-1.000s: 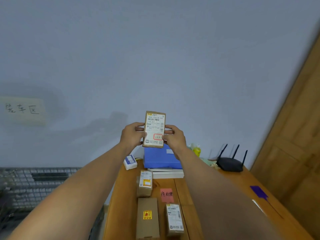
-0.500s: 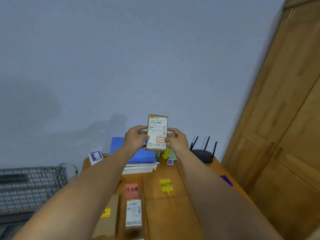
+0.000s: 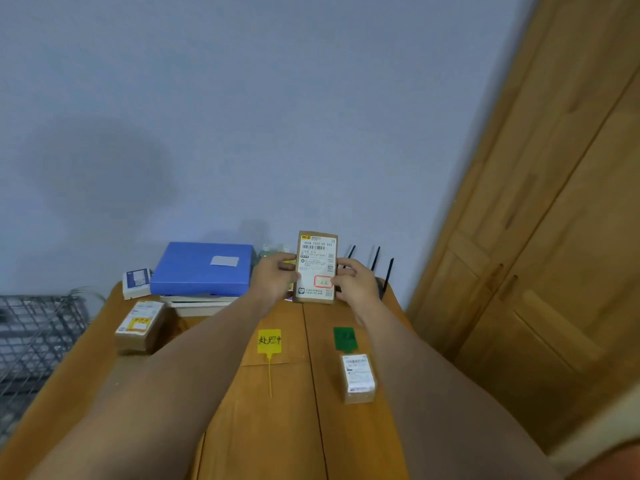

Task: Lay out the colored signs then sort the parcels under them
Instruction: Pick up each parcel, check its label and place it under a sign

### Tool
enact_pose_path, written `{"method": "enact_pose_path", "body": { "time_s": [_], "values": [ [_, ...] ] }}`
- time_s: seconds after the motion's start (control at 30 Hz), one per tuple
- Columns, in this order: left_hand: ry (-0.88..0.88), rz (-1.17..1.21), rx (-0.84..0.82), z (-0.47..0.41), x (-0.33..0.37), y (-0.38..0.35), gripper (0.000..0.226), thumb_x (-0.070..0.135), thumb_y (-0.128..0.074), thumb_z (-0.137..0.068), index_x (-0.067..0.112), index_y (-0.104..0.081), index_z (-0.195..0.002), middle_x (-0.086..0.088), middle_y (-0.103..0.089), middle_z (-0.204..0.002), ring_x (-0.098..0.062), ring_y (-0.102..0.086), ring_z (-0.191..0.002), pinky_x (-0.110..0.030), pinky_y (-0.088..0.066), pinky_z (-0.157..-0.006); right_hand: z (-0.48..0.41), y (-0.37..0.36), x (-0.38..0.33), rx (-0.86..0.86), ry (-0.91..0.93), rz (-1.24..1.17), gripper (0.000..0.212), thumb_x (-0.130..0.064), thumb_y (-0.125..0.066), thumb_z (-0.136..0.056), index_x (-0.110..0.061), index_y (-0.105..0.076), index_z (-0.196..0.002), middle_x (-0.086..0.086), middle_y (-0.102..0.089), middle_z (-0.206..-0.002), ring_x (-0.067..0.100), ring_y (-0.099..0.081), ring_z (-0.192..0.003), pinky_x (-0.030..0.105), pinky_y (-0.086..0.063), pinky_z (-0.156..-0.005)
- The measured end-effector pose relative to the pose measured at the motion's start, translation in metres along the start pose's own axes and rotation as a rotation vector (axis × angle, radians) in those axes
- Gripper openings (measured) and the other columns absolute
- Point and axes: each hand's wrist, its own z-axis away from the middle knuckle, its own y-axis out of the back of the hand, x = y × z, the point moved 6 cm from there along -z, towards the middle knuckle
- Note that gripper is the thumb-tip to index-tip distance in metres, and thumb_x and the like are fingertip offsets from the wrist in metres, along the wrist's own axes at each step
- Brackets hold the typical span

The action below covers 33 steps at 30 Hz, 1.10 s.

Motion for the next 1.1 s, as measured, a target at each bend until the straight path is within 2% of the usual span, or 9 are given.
{"method": "enact_pose_path", "body": {
  "time_s": [0.1, 0.23, 0.3, 0.4, 0.47, 0.63, 0.77, 0.87, 1.1],
  "values": [
    [0.019, -0.006, -0.049, -0.003, -0.017, -0.033, 0.043, -0.01, -0.066, -0.088, 0.013, -0.065, -0.125, -0.01, -0.07, -0.111, -0.035, -0.068, -0.109, -0.036, -0.06, -0.057, -0.001, 0.031, 0.019, 0.036, -0.021, 0.002, 0.038, 0.008, -0.061, -0.087, -0.018, -0.067, -0.113, 0.004, -0.074, -0.103, 0.024, -0.073, -0.1, 0.047, -0.062, -0.085],
    [0.086, 0.013, -0.091, 0.004, -0.051, -0.069, 0.039, -0.011, -0.067, -0.088, 0.018, -0.067, -0.113, -0.012, -0.069, -0.112, -0.035, -0.068, -0.105, -0.05, -0.063, -0.072, 0.004, 0.062, 0.056, 0.05, -0.118, -0.06, 0.039, 0.011, -0.064, -0.087, -0.013, -0.065, -0.117, 0.005, -0.073, -0.103, 0.025, -0.073, -0.097, 0.039, -0.064, -0.073],
    [0.139, 0.005, -0.106, 0.014, -0.074, -0.086, 0.037, -0.012, -0.064, -0.089, 0.013, -0.068, -0.116, -0.012, -0.07, -0.114, -0.034, -0.069, -0.104, -0.052, -0.064, -0.074, 0.011, 0.075, 0.081, 0.043, -0.18, -0.063, 0.037, 0.01, -0.065, -0.088, -0.014, -0.064, -0.115, 0.007, -0.073, -0.105, 0.025, -0.073, -0.097, 0.039, -0.063, -0.073],
    [0.204, -0.034, -0.141, 0.033, -0.11, -0.112, 0.038, -0.009, -0.063, -0.092, 0.01, -0.065, -0.125, -0.011, -0.072, -0.111, -0.03, -0.071, -0.1, -0.046, -0.064, -0.068, 0.021, 0.099, 0.12, 0.037, -0.263, 0.03, 0.035, 0.006, -0.066, -0.089, -0.015, -0.064, -0.117, 0.01, -0.074, -0.112, 0.027, -0.073, -0.098, 0.045, -0.063, -0.081],
    [0.238, -0.04, -0.146, 0.042, -0.127, -0.131, 0.038, -0.007, -0.064, -0.092, 0.009, -0.063, -0.127, -0.011, -0.071, -0.109, -0.029, -0.071, -0.098, -0.043, -0.064, -0.065, 0.023, 0.115, 0.141, 0.025, -0.304, 0.032, 0.037, 0.007, -0.065, -0.09, -0.013, -0.063, -0.121, 0.011, -0.073, -0.113, 0.027, -0.073, -0.098, 0.041, -0.063, -0.077],
    [0.334, -0.051, -0.052, 0.07, -0.162, -0.17, 0.036, -0.008, -0.064, -0.092, 0.007, -0.063, -0.125, -0.008, -0.07, -0.105, -0.033, -0.07, -0.103, -0.05, -0.063, -0.075, 0.024, 0.147, 0.183, -0.073, -0.36, 0.048, 0.042, 0.007, -0.065, -0.09, -0.013, -0.06, -0.126, 0.011, -0.071, -0.116, 0.027, -0.071, -0.102, 0.033, -0.059, -0.068],
    [0.433, -0.035, 0.016, 0.1, -0.2, -0.195, 0.038, -0.008, -0.062, -0.093, 0.005, -0.06, -0.129, -0.009, -0.07, -0.106, -0.031, -0.069, -0.1, -0.041, -0.06, -0.062, 0.032, 0.167, 0.228, -0.185, -0.413, 0.125, 0.043, 0.003, -0.065, -0.091, -0.016, -0.058, -0.129, 0.006, -0.071, -0.113, 0.022, -0.071, -0.1, 0.038, -0.062, -0.08],
    [0.479, -0.034, 0.038, 0.122, -0.223, -0.206, 0.039, -0.008, -0.062, -0.093, 0.003, -0.059, -0.13, -0.011, -0.07, -0.107, -0.03, -0.068, -0.098, -0.039, -0.059, -0.06, 0.04, 0.176, 0.265, -0.237, -0.446, 0.153, 0.045, 0.0, -0.066, -0.091, -0.018, -0.057, -0.132, 0.005, -0.07, -0.115, 0.023, -0.07, -0.104, 0.043, -0.061, -0.088],
    [0.584, -0.07, 0.054, 0.149, -0.285, -0.215, 0.036, -0.01, -0.06, -0.093, 0.004, -0.059, -0.126, -0.017, -0.068, -0.115, -0.038, -0.067, -0.11, -0.056, -0.061, -0.08, 0.066, 0.183, 0.334, -0.27, -0.554, 0.18, 0.044, -0.002, -0.068, -0.09, -0.022, -0.058, -0.129, 0.004, -0.068, -0.116, 0.02, -0.067, -0.102, 0.035, -0.06, -0.076]
  ]
}}
